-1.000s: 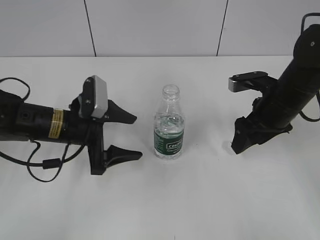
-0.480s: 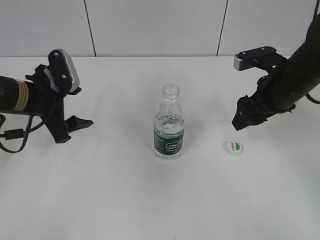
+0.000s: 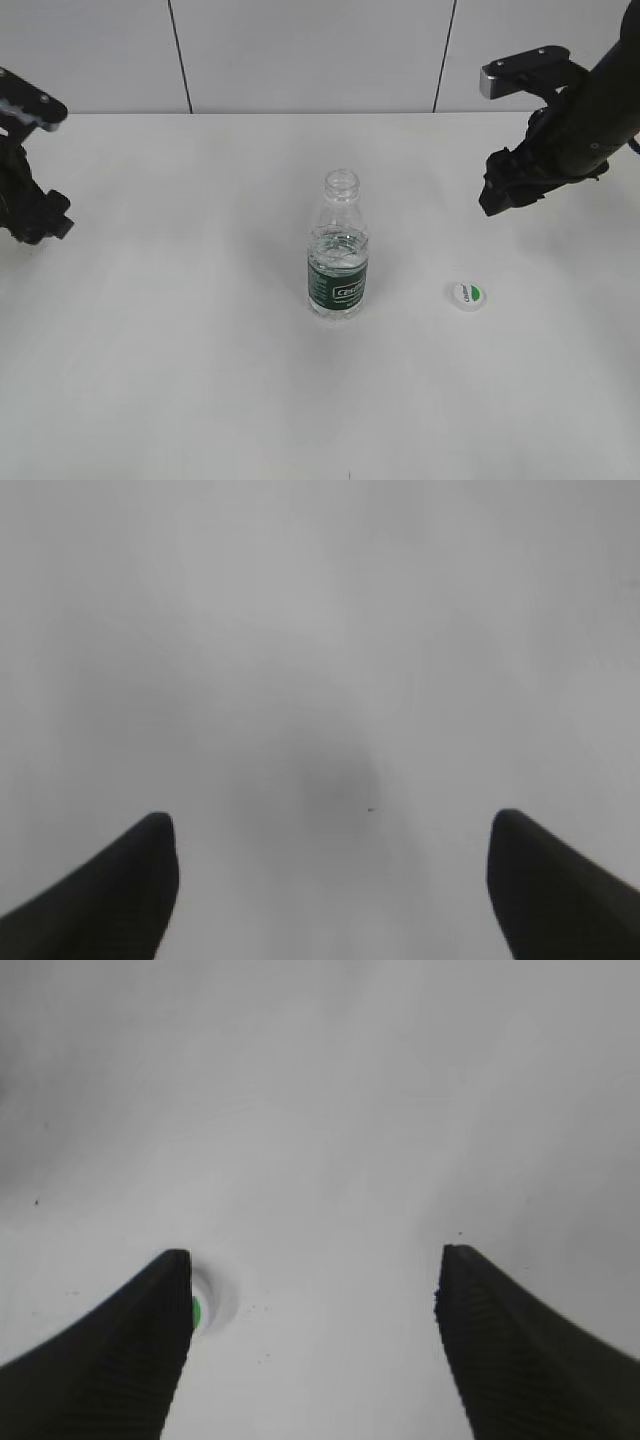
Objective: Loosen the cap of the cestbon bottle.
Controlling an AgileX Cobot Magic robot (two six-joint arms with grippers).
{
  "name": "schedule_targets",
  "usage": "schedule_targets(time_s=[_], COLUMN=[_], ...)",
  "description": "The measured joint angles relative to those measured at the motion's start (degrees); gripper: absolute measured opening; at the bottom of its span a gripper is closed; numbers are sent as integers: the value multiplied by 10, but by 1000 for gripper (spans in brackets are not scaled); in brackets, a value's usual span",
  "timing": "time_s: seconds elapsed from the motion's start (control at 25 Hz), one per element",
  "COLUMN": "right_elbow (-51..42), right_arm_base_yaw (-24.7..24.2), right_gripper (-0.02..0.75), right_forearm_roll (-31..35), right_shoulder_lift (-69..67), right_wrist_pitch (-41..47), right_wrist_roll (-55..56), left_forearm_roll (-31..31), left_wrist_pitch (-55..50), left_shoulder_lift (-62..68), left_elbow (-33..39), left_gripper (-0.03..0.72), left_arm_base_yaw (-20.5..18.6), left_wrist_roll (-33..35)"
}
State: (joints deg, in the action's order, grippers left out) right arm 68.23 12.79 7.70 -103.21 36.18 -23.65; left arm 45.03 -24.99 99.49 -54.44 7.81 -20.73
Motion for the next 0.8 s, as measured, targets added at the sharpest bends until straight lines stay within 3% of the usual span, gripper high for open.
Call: schedule_targets(time_s=[0.12,0.36,0.64,0.8], right_elbow=[44,136,171,171], right_arm_base_yaw=[-1,-45,-131,-177], right_gripper=[580,580,580,580], right_forearm_roll=[-36,-54,-57,-37], right_shoulder_lift=[0,1,7,28], right_wrist_pitch=[46,182,291,327], right_wrist_roll=[28,47,52,46], left_forearm_roll=[-60,-218,-284,-357], left_wrist_pitch=[-95,-163,-268,-306], left_shoulder_lift=[-15,-51,-70,-87], left_elbow=[-43,-85,-91,-90], left_gripper=[572,572,572,572], left_arm_base_yaw=[0,-8,-35,-58], left_wrist_roll=[17,145,188,217])
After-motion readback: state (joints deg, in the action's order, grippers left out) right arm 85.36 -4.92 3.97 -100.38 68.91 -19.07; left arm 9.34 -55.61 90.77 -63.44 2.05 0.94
